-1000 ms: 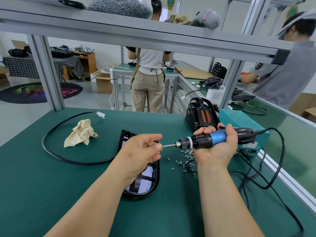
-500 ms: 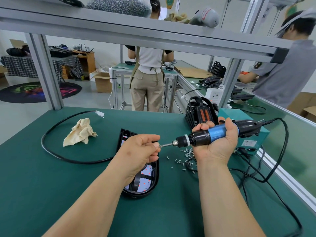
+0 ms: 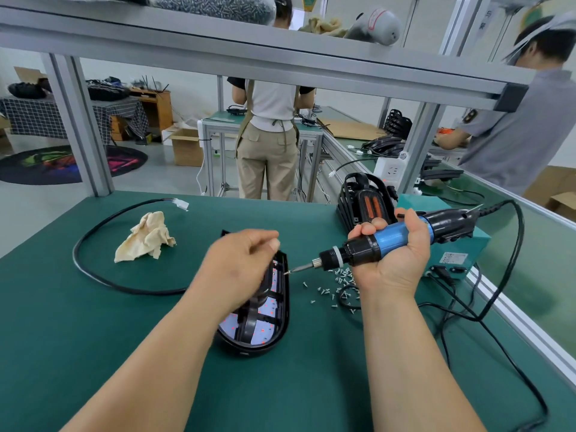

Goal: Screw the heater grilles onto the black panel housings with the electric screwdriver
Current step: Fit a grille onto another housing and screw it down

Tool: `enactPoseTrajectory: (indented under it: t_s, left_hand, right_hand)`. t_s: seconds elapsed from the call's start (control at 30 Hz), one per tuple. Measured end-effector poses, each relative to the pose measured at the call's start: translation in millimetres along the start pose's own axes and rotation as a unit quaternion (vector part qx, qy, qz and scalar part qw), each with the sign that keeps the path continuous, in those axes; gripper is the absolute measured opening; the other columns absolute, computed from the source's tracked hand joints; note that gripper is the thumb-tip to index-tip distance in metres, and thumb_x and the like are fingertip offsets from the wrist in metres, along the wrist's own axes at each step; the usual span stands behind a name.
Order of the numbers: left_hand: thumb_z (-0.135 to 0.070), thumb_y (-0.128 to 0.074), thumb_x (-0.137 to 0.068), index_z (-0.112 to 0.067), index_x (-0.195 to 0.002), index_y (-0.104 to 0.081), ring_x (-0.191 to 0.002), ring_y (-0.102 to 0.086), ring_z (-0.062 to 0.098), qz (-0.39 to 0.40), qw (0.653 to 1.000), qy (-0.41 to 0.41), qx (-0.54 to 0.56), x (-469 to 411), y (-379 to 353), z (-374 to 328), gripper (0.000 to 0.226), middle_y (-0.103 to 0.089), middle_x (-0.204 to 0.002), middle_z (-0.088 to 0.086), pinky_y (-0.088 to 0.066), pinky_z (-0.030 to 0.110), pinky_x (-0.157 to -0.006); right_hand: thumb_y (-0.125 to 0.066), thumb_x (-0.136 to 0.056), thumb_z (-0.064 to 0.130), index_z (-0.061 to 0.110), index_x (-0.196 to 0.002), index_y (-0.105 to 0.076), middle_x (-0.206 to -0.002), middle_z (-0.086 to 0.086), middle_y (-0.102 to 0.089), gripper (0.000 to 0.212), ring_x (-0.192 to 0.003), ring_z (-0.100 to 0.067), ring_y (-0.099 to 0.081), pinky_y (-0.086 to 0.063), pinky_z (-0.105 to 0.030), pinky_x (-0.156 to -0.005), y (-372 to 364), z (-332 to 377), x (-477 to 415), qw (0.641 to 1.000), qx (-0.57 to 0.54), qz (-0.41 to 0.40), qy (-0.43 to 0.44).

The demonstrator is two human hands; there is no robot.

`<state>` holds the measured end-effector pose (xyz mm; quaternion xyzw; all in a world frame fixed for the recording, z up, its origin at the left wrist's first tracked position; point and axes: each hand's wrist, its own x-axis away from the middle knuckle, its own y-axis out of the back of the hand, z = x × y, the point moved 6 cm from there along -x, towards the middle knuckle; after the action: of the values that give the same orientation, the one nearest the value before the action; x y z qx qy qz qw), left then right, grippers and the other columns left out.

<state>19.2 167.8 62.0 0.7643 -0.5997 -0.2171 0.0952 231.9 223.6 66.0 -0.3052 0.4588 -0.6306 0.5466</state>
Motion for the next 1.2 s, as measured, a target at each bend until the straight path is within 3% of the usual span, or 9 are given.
enactPoseTrajectory:
  t_s: [0.07, 0.13, 0.23, 0.4, 0.5, 0.63, 0.8, 0.97, 1.2]
  left_hand:
    - [-0.031, -0.063, -0.093, -0.025, -0.124, -0.068, -0.096, -0.066, 0.005, -0.056, 0.997, -0.024, -0.056, -3.5, 23.4, -3.0, 0.032, -0.071, -0.097, -0.015, -0.048, 0.025, -0.091]
    - [-0.038, -0.068, -0.089, -0.022, -0.139, -0.055, -0.129, -0.052, 0.022, -0.074, 0.990, 0.001, -0.118, -6.6, 39.1, 6.0, 0.054, -0.059, -0.135, 0.003, -0.039, 0.036, -0.109]
    - [-0.047, -0.079, -0.077, -0.024, -0.156, -0.021, -0.142, -0.034, 0.024, 0.012, 0.990, 0.124, -0.069, -2.5, 35.1, 32.8, 0.101, -0.037, -0.155, 0.007, -0.031, 0.036, -0.110]
    - [-0.028, -0.093, -0.061, -0.027, -0.158, 0.002, -0.131, -0.047, 0.021, 0.097, 0.976, 0.194, 0.013, 1.9, 16.1, 51.0, 0.135, -0.050, -0.145, 0.000, -0.034, 0.032, -0.109]
    - [-0.013, -0.086, -0.071, -0.028, -0.158, 0.002, -0.125, -0.052, 0.024, 0.089, 0.977, 0.196, 0.011, 1.6, 13.1, 54.5, 0.125, -0.054, -0.141, 0.003, -0.037, 0.037, -0.111]
    - [-0.010, -0.084, -0.072, -0.029, -0.158, 0.003, -0.125, -0.053, 0.026, 0.084, 0.977, 0.195, 0.007, 1.1, 12.3, 55.5, 0.124, -0.055, -0.141, 0.004, -0.038, 0.042, -0.113]
    - [-0.009, -0.084, -0.072, -0.031, -0.158, 0.002, -0.123, -0.054, 0.025, 0.080, 0.977, 0.198, 0.018, 1.0, 12.3, 55.0, 0.123, -0.056, -0.139, 0.003, -0.040, 0.040, -0.111]
    - [-0.008, -0.082, -0.074, -0.032, -0.158, -0.001, -0.109, -0.060, 0.020, 0.072, 0.979, 0.187, 0.020, 1.2, 11.2, 52.7, 0.120, -0.062, -0.125, 0.000, -0.045, 0.032, -0.094]
    - [-0.009, -0.082, -0.076, -0.031, -0.158, 0.000, -0.106, -0.061, 0.022, 0.069, 0.981, 0.181, 0.007, -0.5, 10.0, 52.4, 0.118, -0.063, -0.123, 0.002, -0.047, 0.034, -0.096]
  right_hand:
    - [-0.056, -0.092, 0.026, 0.021, -0.063, -0.067, -0.058, 0.000, -0.050, 0.031, -0.044, -0.014, -0.049, -0.049, -0.023, -0.053, -0.8, -3.9, 0.8, 1.000, 0.015, 0.001, -0.022]
    - [-0.056, -0.092, 0.024, 0.020, -0.066, -0.067, -0.056, -0.001, -0.050, 0.028, -0.044, -0.015, -0.049, -0.049, -0.024, -0.052, -2.4, -10.2, 1.6, 0.998, 0.046, 0.015, -0.038]
    - [-0.058, -0.090, 0.022, 0.019, -0.083, -0.059, -0.055, -0.002, -0.051, 0.008, -0.043, -0.017, -0.050, -0.049, -0.026, -0.051, -7.8, -21.5, 5.3, 0.991, 0.108, 0.050, -0.056]
    - [-0.063, -0.077, 0.024, 0.018, -0.094, -0.051, -0.055, -0.005, -0.050, 0.021, -0.043, -0.019, -0.050, -0.049, -0.030, -0.051, -11.9, -35.9, 10.3, 0.979, 0.165, 0.090, -0.078]
    - [-0.064, -0.077, 0.025, 0.018, -0.094, -0.052, -0.056, -0.005, -0.050, 0.022, -0.044, -0.020, -0.050, -0.049, -0.030, -0.051, -13.0, -38.7, 11.1, 0.977, 0.174, 0.098, -0.078]
    - [-0.064, -0.077, 0.025, 0.018, -0.094, -0.051, -0.056, -0.005, -0.050, 0.022, -0.044, -0.020, -0.050, -0.050, -0.030, -0.052, -13.0, -40.8, 11.4, 0.976, 0.176, 0.098, -0.078]
    - [-0.064, -0.077, 0.026, 0.018, -0.092, -0.052, -0.056, -0.005, -0.050, 0.021, -0.045, -0.020, -0.050, -0.050, -0.031, -0.051, -15.0, -43.6, 14.1, 0.975, 0.178, 0.104, -0.085]
    - [-0.065, -0.077, 0.025, 0.020, -0.089, -0.056, -0.056, -0.006, -0.050, 0.016, -0.044, -0.021, -0.050, -0.049, -0.031, -0.051, -22.2, -43.4, 18.7, 0.970, 0.183, 0.131, -0.090]
    - [-0.062, -0.081, 0.021, 0.023, -0.079, -0.062, -0.055, -0.006, -0.049, 0.003, -0.044, -0.021, -0.048, -0.048, -0.030, -0.051, -36.2, -43.2, 28.0, 0.962, 0.195, 0.177, -0.075]
